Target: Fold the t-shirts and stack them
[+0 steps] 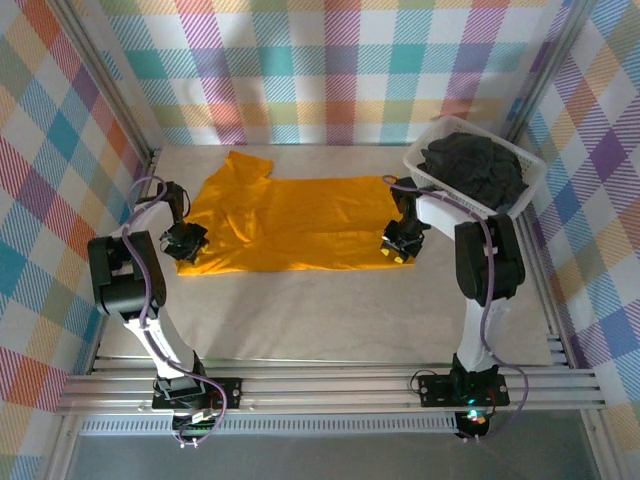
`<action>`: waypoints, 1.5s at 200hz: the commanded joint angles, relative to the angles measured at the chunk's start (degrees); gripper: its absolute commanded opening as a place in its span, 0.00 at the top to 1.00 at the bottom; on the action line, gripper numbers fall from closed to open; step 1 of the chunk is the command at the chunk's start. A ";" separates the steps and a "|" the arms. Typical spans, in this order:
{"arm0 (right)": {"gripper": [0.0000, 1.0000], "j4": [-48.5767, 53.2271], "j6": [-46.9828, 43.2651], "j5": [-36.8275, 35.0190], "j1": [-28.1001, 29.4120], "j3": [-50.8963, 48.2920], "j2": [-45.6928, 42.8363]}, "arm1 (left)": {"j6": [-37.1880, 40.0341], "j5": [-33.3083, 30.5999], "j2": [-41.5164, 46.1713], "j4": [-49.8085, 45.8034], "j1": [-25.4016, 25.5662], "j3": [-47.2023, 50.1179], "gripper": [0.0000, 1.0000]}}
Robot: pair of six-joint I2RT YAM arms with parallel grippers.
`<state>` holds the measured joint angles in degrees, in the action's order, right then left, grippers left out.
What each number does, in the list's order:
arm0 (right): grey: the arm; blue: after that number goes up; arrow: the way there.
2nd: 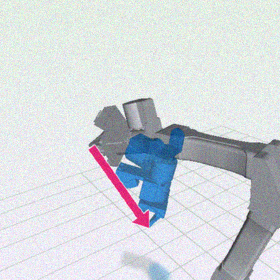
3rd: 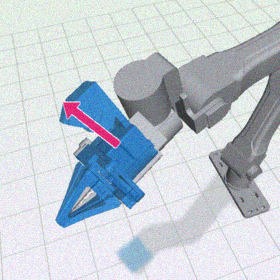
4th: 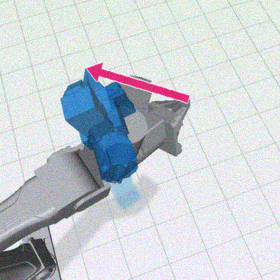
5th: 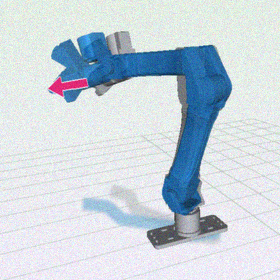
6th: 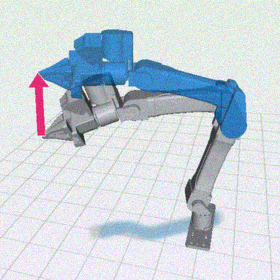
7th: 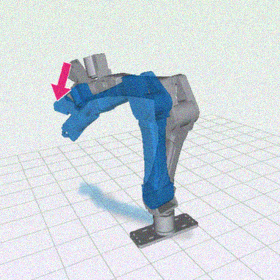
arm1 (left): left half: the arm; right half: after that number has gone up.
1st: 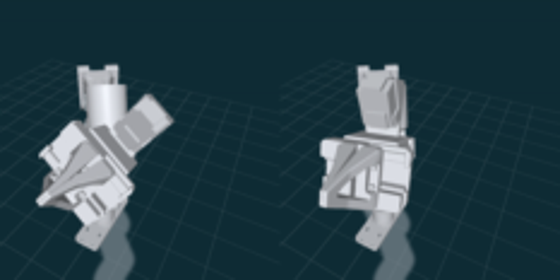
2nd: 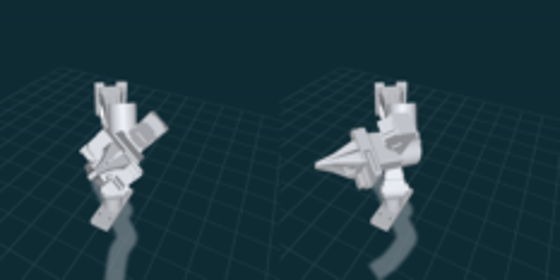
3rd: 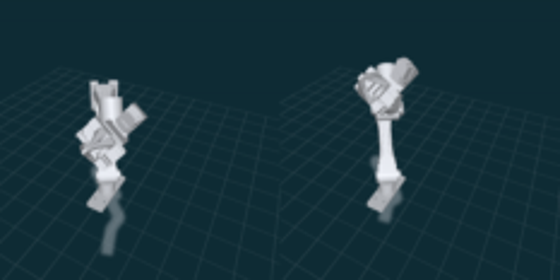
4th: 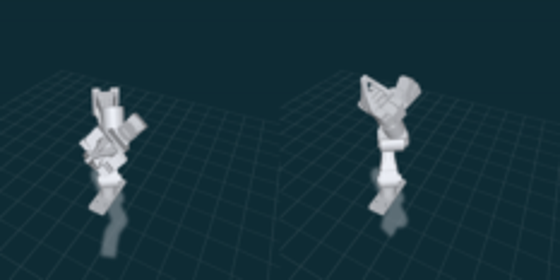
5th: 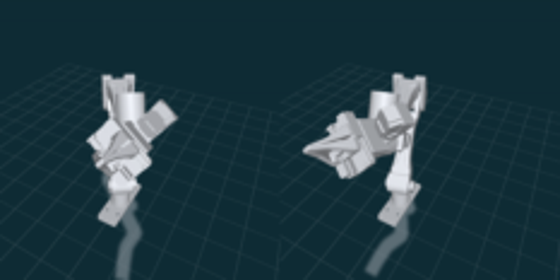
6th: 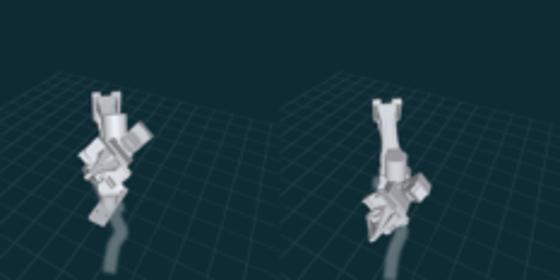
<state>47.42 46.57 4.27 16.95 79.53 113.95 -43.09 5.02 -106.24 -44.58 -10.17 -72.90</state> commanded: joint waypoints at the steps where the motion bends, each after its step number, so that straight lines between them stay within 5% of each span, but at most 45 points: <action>1: 0.71 3.44 -2.14 -2.15 -0.12 3.53 2.71 | 0.45 -2.21 -2.48 -0.45 -0.20 -2.13 0.73; 47: 0.71 11.13 -1.93 -5.91 -0.16 1.44 2.52 | 1.67 -4.35 0.45 -1.51 0.90 3.08 0.75; 146: 0.67 13.87 1.73 -5.39 -0.16 -18.73 -16.93 | 1.04 -6.02 14.77 -3.28 6.11 21.14 0.75; 177: 0.63 12.53 2.07 -4.97 -0.03 -19.35 -23.73 | 2.40 -10.74 18.09 -7.04 7.13 14.55 0.64; 206: 0.51 5.70 -3.89 -0.63 1.01 -15.21 -25.52 | 4.70 -13.91 17.97 -7.40 14.05 3.41 0.56; 248: 0.41 0.96 -11.90 7.03 1.16 -5.82 -19.53 | 10.43 -11.72 5.10 -5.84 29.64 -10.57 0.59; 300: 0.41 0.42 -10.16 9.17 1.20 -0.49 -16.06 | 12.49 -12.31 -8.83 -7.39 32.75 -19.69 0.59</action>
<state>48.23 36.82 10.66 17.72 77.36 97.10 -33.19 -6.57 -111.28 -48.73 22.52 -89.41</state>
